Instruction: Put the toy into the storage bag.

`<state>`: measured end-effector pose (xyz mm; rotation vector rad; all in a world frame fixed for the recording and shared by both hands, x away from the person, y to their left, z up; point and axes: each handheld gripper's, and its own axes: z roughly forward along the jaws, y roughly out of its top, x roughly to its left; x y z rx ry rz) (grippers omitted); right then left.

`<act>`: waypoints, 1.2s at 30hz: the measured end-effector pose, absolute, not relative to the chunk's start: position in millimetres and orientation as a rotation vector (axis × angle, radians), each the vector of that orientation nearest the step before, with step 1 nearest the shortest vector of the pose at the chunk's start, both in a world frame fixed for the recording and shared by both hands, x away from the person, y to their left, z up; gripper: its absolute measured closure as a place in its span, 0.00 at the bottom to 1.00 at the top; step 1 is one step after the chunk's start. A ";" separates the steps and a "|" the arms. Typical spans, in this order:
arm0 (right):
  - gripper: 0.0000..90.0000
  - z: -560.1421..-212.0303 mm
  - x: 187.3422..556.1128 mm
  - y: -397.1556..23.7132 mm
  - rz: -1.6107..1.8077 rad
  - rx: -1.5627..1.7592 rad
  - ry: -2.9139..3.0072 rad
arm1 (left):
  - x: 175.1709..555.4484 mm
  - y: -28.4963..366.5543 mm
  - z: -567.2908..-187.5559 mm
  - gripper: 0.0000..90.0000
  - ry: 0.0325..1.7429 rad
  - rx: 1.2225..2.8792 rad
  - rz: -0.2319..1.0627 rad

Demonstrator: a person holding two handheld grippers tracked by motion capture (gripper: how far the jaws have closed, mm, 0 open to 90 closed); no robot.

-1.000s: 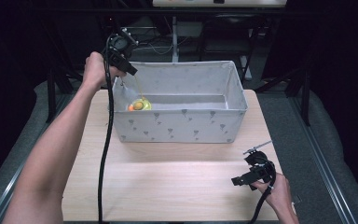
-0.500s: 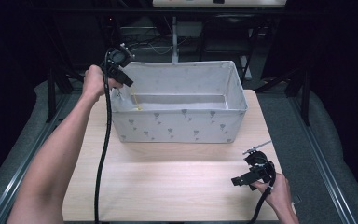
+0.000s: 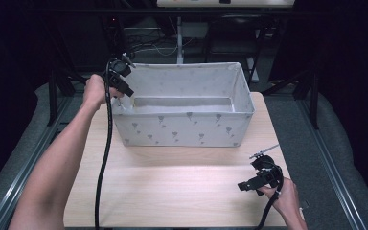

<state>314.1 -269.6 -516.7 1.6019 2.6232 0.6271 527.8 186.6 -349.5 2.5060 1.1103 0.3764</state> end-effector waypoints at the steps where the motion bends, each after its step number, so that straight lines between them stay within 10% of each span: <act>1: 0.07 -516.7 314.2 -269.6 0.626 1.601 2.625 | 527.8 187.3 -351.0 0.98 1.113 2.508 0.376; 10: 0.07 -517.3 313.9 -269.1 0.631 1.604 2.618 | 527.5 194.5 -352.0 0.95 1.136 2.475 0.321; 21: 0.07 -516.5 313.9 -269.1 0.630 1.595 2.627 | 518.5 201.0 -337.9 0.43 1.184 2.455 0.322; 36: 0.07 -516.8 313.4 -268.1 0.640 1.601 2.614 | 479.6 219.6 -313.2 0.17 1.173 2.430 0.350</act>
